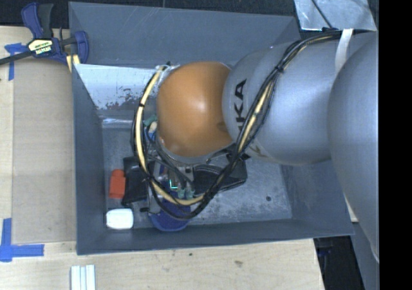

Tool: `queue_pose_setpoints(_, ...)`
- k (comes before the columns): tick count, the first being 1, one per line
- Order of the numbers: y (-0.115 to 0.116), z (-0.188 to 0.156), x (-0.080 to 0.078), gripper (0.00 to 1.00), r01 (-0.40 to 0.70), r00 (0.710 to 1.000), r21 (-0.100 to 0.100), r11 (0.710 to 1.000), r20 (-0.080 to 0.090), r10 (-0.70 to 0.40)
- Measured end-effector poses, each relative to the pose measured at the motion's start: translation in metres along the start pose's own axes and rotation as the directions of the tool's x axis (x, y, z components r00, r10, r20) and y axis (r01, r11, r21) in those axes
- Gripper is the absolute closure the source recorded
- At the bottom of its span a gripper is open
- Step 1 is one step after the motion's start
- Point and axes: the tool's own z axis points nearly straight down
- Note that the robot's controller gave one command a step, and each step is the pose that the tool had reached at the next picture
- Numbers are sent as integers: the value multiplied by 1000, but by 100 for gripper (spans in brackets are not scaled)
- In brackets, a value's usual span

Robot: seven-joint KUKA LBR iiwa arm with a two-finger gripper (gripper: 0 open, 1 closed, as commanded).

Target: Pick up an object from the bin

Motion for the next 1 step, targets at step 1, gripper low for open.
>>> queue_pose_setpoints(1,-61,102,-34,0,234,972,-7,972,12,-234)
